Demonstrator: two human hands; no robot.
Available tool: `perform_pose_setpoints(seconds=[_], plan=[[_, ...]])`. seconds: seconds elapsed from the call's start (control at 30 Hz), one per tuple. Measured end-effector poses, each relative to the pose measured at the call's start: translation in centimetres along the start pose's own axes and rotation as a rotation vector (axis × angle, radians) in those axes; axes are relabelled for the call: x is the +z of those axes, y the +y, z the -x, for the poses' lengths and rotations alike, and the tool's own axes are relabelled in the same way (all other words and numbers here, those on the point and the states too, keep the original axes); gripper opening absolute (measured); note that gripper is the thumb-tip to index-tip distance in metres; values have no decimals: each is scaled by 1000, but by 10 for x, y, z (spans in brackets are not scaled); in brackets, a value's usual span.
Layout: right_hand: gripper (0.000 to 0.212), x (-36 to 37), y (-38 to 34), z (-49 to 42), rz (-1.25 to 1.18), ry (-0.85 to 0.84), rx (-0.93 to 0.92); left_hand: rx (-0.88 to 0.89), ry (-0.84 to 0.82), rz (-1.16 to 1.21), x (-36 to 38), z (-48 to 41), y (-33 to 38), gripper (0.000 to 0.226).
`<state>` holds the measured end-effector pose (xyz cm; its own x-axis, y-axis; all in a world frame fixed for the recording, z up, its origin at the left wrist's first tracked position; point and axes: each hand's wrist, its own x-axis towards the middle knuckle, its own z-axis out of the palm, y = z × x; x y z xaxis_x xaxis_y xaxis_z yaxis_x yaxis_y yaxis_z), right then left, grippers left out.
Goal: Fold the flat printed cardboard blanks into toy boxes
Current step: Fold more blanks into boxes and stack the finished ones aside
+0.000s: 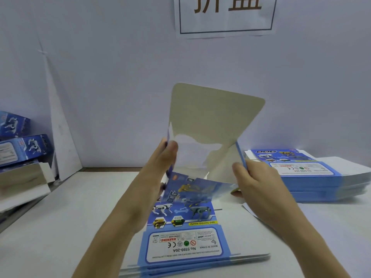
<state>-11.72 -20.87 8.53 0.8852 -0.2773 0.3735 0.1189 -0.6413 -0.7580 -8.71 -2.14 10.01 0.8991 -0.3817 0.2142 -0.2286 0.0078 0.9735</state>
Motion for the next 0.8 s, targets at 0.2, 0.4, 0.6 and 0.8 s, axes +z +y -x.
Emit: perform_pose_setpoints(seconds=[0.2, 0.4, 0.6, 0.8], plan=[[34, 7, -1, 1, 64, -62, -48, -78, 65, 36, -11, 2, -8, 71], [41, 17, -2, 6, 55, 117, -183, -53, 325, -264, -4, -3, -24, 42], [44, 19, -2, 8, 187, 238, -199, -18, 494, -605, 14, -6, -29, 35], [42, 25, -5, 9, 138, 234, -140, 53, 625, -531, 13, -1, -23, 41]])
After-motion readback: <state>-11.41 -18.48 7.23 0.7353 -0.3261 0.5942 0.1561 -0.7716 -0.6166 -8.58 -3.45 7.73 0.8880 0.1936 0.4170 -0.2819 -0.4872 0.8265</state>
